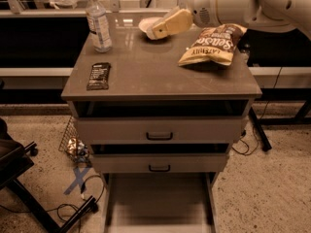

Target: Place blue plastic bottle into bottom drawer

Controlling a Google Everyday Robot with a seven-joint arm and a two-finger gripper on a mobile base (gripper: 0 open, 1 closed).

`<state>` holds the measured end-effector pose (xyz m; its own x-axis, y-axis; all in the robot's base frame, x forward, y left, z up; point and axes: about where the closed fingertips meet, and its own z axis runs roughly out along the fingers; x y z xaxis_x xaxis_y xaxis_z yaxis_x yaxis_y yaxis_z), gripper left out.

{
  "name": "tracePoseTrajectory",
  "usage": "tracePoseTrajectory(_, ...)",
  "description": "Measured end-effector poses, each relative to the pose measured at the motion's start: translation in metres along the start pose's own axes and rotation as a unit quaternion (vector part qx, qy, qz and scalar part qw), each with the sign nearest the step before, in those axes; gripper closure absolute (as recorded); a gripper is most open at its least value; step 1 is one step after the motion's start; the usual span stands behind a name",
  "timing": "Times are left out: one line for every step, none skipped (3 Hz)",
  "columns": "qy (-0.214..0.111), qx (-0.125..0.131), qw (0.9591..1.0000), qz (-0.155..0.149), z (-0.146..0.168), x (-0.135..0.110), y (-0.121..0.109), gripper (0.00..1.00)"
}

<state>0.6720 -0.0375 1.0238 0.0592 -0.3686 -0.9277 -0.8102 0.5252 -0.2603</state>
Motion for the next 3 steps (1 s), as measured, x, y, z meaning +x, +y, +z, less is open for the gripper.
tracePoseTrajectory(-0.002, -0.001, 1.0, 0.0, 0.002, 0.001, 0.0, 0.0)
tracePoseTrajectory(-0.026, 0.005, 0.9996, 0.006, 0.022, 0.005, -0.007, 0.0)
tracePoseTrajectory(-0.041, 0.039, 0.9978, 0.035, 0.067, 0.023, -0.05, 0.0)
